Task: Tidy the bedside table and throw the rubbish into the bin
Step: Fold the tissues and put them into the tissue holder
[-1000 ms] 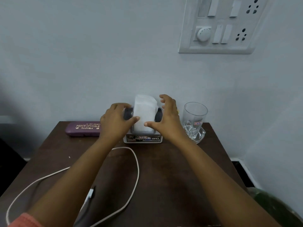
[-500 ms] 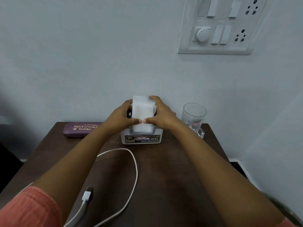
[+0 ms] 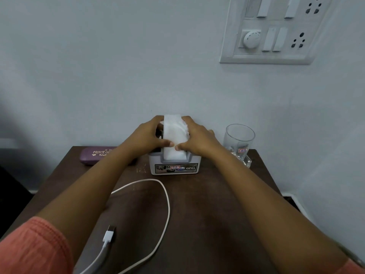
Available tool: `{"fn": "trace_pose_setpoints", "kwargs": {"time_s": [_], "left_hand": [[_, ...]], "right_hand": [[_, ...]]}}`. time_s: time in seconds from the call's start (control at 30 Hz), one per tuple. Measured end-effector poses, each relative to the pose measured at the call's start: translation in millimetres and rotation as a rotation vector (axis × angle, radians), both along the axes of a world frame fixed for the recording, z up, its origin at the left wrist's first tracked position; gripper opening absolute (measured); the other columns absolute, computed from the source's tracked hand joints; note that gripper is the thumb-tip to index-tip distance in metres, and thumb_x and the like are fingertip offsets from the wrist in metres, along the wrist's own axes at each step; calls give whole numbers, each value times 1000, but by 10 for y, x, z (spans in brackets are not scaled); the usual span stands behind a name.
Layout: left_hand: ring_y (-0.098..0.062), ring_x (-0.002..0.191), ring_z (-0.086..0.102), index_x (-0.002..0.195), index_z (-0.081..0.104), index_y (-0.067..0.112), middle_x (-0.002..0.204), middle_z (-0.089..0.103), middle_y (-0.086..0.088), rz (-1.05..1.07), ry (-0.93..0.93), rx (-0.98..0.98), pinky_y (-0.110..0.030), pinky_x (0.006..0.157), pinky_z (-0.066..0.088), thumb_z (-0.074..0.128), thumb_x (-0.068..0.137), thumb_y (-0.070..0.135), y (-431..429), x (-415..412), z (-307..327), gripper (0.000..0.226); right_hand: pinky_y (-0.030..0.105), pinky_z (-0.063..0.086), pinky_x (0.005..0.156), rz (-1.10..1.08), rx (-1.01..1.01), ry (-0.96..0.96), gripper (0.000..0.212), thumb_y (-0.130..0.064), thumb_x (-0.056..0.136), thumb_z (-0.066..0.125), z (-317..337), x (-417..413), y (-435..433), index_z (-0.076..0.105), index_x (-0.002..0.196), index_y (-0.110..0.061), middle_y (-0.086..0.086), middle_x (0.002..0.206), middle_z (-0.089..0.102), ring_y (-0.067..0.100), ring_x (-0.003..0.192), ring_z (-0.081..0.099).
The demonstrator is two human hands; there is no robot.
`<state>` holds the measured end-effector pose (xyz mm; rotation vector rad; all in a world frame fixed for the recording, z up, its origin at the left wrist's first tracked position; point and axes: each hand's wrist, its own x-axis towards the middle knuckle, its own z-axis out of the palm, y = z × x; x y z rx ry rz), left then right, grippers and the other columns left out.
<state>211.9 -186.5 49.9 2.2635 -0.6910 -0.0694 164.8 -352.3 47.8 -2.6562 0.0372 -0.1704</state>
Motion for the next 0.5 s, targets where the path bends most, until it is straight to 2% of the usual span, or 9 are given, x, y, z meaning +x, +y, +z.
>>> {"fn": "trace_pose_setpoints", "kwargs": {"time_s": [0.07, 0.17, 0.33, 0.4, 0.5], "left_hand": [[-6, 111, 47, 138, 36, 25, 120, 50, 9, -7, -65, -79, -18, 84, 38, 79, 72, 23, 30, -62, 12, 79], [-5, 116, 44, 138, 37, 32, 127, 48, 12, -20, -177, -145, -21, 92, 34, 77, 74, 24, 96, -103, 34, 76], [-9, 117, 48, 129, 52, 27, 132, 55, 5, -16, -160, -102, -22, 94, 36, 74, 77, 27, 126, -101, -21, 56], [-10, 113, 53, 127, 53, 28, 128, 59, 5, -23, -123, -116, -13, 88, 39, 74, 77, 26, 123, -112, -50, 54], [-6, 101, 57, 124, 57, 28, 119, 64, 5, -21, -99, -132, 4, 75, 36, 74, 77, 22, 118, -114, -80, 51]], "right_hand": [[44, 30, 98, -3, 1, -98, 86, -39, 72, 75, 29, -59, -22, 25, 141, -31, -1, 140, 43, 24, 125, 44], [43, 26, 99, 36, -40, -218, 85, -41, 75, 72, 100, -128, -66, 23, 144, -36, -4, 148, 32, 21, 133, 33], [45, 18, 106, 136, -101, -133, 72, -43, 84, 62, 50, -171, -72, 24, 145, -39, -11, 156, 19, 15, 143, 15], [46, 17, 107, 133, -89, -132, 68, -43, 85, 61, 27, -181, -75, 25, 144, -39, -12, 156, 19, 14, 143, 14], [46, 17, 107, 132, -80, -133, 66, -43, 86, 60, -2, -188, -78, 27, 143, -39, -12, 156, 20, 13, 143, 14]]}}
